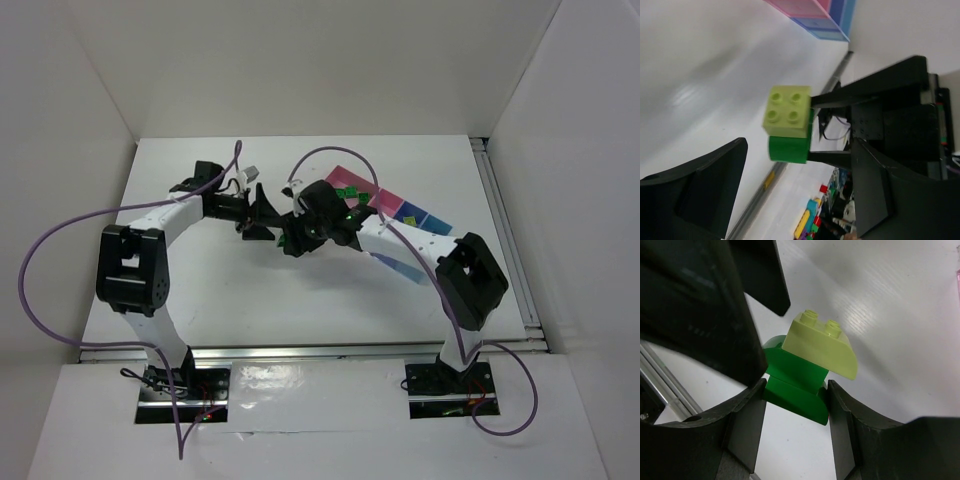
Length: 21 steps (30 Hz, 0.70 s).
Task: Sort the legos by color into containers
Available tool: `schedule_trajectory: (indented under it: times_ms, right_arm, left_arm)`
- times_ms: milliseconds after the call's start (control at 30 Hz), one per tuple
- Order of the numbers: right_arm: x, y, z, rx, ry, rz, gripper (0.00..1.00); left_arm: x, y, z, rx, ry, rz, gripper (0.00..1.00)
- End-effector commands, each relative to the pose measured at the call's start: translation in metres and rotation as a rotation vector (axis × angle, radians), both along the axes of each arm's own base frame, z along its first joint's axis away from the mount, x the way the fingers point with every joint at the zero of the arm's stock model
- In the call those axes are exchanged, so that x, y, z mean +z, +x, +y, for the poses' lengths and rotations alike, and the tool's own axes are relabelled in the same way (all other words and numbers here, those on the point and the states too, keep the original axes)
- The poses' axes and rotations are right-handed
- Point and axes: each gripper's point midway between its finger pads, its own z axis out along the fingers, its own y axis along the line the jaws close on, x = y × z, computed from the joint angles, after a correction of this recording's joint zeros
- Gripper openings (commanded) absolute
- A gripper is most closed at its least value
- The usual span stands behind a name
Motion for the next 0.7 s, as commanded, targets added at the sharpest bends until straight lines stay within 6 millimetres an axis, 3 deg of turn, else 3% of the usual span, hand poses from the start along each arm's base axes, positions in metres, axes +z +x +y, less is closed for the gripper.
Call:
schedule_trajectory:
  times_ms: [0,133,267,400,667]
  right_arm:
    - [0.019,-0.005,0.005,0.049,0.053,-0.034,0.34]
    - [0.026,-0.004,0.007,0.062,0.06,-0.042,0.34]
    - [0.031,-0.003,0.008,0.062,0.072,-0.056,0.34]
    - [0.033,-0.002,0.01,0.062,0.079,-0.062,0.34]
    - [0.038,-0.004,0.008,0.062,0.085,-0.069,0.33]
  left_arm:
    - [0.021,-0.011,-0.014,-0.12,-0.13,-0.071,0.88]
    - [0.021,-0.017,-0.028,-0.167,-0.14,-0.076,0.84]
    - [0.011,-0.013,-0.028,-0.168,-0.136,-0.058,0.72]
    - [0.002,-0.011,-0.027,-0.156,-0.116,-0.033,0.72]
    - [-0.012,-0.008,-0.029,-0.146,-0.085,-0.002,0.82]
